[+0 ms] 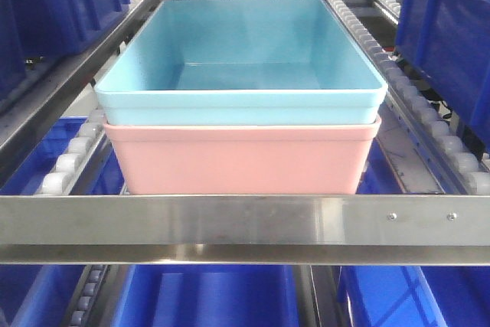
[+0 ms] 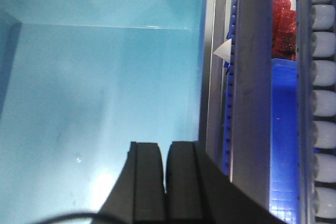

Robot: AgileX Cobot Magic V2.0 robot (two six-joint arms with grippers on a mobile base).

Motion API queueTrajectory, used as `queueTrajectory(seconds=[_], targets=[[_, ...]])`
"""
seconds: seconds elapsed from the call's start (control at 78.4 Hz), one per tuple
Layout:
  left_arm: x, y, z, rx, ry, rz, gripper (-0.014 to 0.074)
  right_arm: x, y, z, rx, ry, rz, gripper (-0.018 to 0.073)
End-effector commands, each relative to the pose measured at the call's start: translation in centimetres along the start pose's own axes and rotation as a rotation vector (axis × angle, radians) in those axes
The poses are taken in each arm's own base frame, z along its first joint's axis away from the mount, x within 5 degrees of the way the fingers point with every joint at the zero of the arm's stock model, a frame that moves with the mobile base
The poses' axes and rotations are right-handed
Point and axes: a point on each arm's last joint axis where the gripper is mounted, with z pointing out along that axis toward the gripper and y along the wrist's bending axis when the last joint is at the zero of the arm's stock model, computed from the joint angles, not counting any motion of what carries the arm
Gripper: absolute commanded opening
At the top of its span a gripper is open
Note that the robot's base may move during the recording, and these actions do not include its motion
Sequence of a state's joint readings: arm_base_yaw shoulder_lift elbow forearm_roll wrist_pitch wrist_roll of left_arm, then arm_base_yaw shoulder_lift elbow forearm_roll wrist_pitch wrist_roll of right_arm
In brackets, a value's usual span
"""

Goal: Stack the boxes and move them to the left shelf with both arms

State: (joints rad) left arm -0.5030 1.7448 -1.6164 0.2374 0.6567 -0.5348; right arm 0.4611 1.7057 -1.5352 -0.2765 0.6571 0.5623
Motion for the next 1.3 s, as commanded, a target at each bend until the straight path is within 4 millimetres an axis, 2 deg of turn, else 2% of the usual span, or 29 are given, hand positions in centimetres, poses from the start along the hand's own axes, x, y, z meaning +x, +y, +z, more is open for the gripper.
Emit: queueTrajectory(seconds=[0.0, 0.14, 0.23, 0.37, 0.51, 0.689, 1.046, 1.149, 1.289], targets=[[-2.2, -0.3, -4.9, 0.075, -0.18, 0.008, 0.0, -2.1, 0.2, -4.3, -0.051, -0.144, -0.021, 0.005], [0.4, 0.8, -7.6, 0.12, -0.232, 0.017, 0.0, -0.9, 0.4, -7.6, -0.115, -0.251, -0.077, 0.005], [2.5, 1.6, -9.1, 0.155, -0.283, 0.036, 0.0, 0.6, 0.3, -9.9, -0.167, -0.325, -0.119, 0.005], [5.0, 2.6, -12.6, 0.234, -0.417, 0.057, 0.0, 3.2, -0.3, -13.1, -0.265, -0.477, -0.199, 0.005], [7.1, 3.8, -15.3, 0.24, -0.477, 0.105, 0.0, 5.5, -1.1, -15.4, -0.349, -0.606, -0.253, 0.005], [9.9, 5.2, -18.3, 0.245, -0.561, 0.183, 0.0, 8.7, -2.3, -17.4, -0.407, -0.701, -0.329, 0.005], [17.5, 8.4, -22.4, 0.294, -0.694, 0.176, 0.0, 14.8, -5.7, -21.2, -0.428, -0.793, -0.32, 0.005], [18.6, 8.9, -22.9, 0.299, -0.716, 0.174, 0.0, 15.6, -6.3, -22.2, -0.434, -0.835, -0.314, 0.005], [19.1, 9.0, -22.7, 0.299, -0.711, 0.174, 0.0, 15.8, -6.5, -22.9, -0.439, -0.862, -0.31, 0.005]])
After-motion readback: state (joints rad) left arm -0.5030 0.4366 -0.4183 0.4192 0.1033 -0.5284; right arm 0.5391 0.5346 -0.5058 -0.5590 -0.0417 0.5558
